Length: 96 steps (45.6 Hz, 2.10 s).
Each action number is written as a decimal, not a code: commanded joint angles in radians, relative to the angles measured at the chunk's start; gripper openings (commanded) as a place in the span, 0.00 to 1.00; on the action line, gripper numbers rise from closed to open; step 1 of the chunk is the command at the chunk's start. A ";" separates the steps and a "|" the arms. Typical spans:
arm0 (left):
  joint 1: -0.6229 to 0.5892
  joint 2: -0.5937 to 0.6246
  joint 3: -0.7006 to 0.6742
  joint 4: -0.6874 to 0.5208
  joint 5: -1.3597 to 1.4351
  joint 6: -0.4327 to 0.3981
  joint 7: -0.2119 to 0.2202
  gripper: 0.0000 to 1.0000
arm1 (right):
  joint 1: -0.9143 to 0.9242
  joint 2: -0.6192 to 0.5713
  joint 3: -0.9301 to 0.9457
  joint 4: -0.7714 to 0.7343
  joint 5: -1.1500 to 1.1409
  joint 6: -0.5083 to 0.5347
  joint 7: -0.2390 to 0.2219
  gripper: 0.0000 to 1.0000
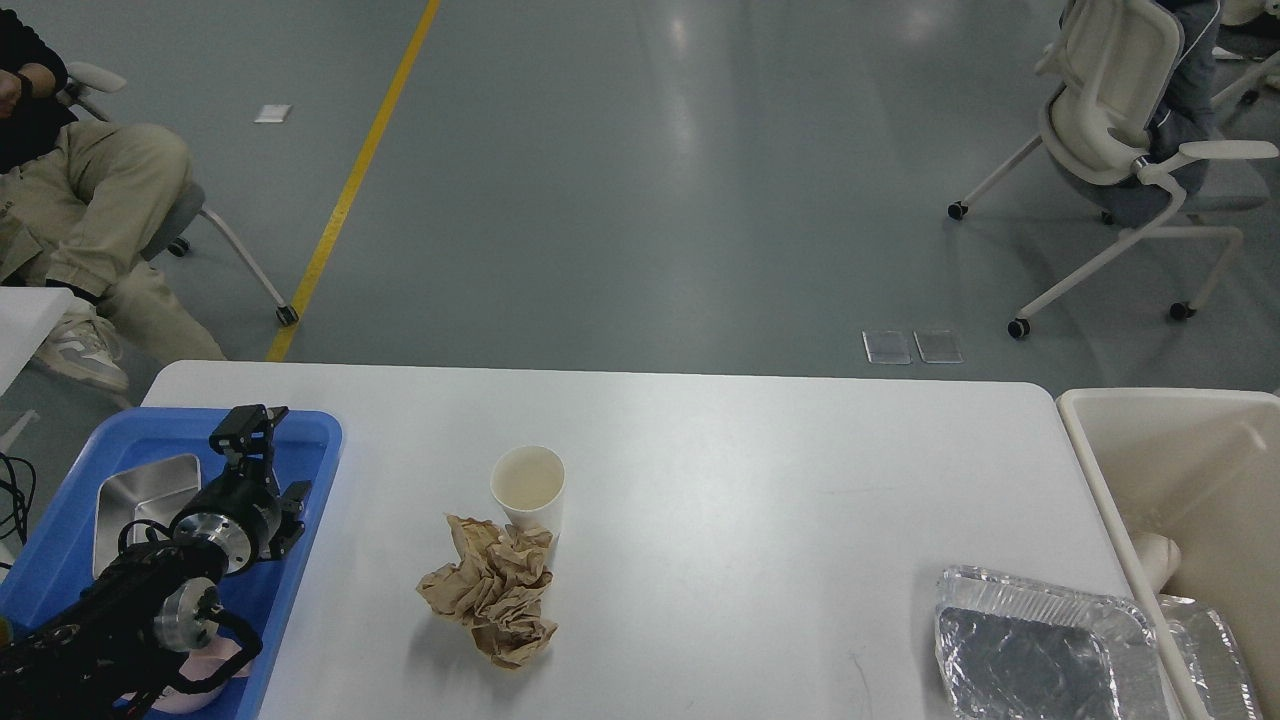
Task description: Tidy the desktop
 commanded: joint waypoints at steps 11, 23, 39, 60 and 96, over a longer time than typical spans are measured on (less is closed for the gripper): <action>0.000 0.000 0.000 0.000 0.000 0.000 -0.001 0.97 | 0.002 -0.048 -0.012 0.020 -0.275 0.233 0.023 1.00; 0.008 0.000 -0.002 0.011 0.000 0.000 -0.015 0.97 | -0.004 -0.028 -0.040 0.107 -0.844 0.282 0.070 1.00; 0.016 0.006 -0.005 0.012 -0.001 -0.009 -0.018 0.97 | -0.003 0.113 -0.285 0.147 -1.238 0.248 0.069 1.00; 0.029 0.011 -0.009 0.014 -0.001 -0.009 -0.038 0.97 | -0.011 0.206 -0.393 0.104 -1.290 0.186 0.069 1.00; 0.057 0.009 -0.006 0.015 -0.001 -0.009 -0.075 0.97 | -0.029 0.205 -0.401 0.002 -1.286 0.176 0.072 1.00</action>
